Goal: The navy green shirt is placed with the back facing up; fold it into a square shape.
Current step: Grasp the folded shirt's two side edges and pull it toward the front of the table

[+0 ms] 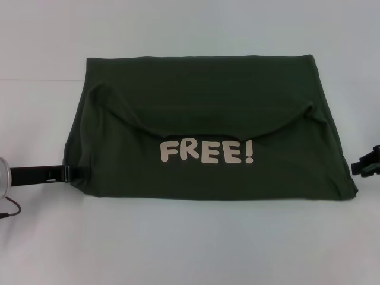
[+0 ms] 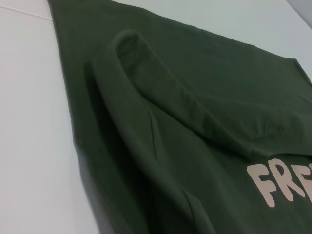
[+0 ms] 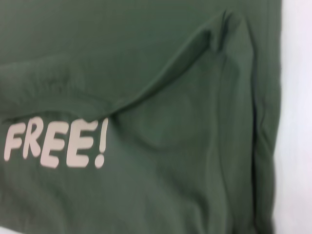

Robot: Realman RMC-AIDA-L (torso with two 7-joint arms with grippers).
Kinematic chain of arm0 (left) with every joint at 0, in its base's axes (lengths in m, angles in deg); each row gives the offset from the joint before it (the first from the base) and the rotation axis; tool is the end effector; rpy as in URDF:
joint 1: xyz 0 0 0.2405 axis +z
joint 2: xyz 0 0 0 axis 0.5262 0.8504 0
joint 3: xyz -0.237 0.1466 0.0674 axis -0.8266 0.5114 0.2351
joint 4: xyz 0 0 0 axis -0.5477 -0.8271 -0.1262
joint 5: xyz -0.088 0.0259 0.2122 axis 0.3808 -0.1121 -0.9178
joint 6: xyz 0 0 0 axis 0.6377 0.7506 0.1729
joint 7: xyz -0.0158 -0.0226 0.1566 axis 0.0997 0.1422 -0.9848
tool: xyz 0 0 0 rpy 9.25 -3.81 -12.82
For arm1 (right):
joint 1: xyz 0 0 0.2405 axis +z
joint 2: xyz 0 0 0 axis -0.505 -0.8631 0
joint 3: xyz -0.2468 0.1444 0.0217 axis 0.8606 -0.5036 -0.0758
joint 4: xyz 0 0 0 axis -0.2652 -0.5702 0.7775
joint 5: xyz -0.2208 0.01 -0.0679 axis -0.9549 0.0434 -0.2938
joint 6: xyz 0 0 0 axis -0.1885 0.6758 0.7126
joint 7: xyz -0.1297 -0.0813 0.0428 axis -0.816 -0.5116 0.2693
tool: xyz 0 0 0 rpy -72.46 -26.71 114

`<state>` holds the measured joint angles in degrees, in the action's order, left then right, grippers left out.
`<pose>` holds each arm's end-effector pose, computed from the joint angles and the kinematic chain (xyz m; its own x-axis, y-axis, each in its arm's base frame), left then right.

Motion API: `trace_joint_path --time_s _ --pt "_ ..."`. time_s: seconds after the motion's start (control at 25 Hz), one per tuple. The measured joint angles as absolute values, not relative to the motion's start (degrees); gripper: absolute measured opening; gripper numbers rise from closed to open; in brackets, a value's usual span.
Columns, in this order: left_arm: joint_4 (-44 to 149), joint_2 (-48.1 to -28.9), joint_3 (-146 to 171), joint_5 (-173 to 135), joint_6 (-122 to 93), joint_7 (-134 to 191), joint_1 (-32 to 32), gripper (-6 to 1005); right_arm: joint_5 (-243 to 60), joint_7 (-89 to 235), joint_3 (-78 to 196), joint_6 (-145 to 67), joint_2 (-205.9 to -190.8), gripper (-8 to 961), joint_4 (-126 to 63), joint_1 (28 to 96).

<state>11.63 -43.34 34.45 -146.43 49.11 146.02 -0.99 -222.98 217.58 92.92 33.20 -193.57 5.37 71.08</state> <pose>-0.3650 0.3961 -0.0001 0.3758 0.7974 0.4721 0.9241 -0.2840 -0.2558 0.3344 0.4342 0.0578 0.1933 -0.9448 -0.2646 -0.9500 -0.1128 -0.2911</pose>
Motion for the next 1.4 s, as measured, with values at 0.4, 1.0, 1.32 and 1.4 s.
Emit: trace_joint_path --time_s 0.4,1.0,1.32,1.4 --pt "11.63 -43.3 34.45 -146.23 49.26 146.05 -1.1 16 -223.3 218.82 92.73 30.6 -193.85 469 5.18 71.84" --pt "11.64 -43.21 34.44 -146.23 49.26 146.05 -1.35 15 -223.36 218.13 95.25 24.57 -195.12 794 1.0 72.63" --pt "11.73 -43.21 34.3 -146.23 49.26 146.68 -1.39 15 -223.35 218.1 96.99 23.4 -195.96 795 0.91 73.13" --pt "11.73 -43.21 34.29 -146.24 49.26 146.68 -1.39 15 -223.35 218.1 97.13 23.32 -196.02 794 0.89 73.16"
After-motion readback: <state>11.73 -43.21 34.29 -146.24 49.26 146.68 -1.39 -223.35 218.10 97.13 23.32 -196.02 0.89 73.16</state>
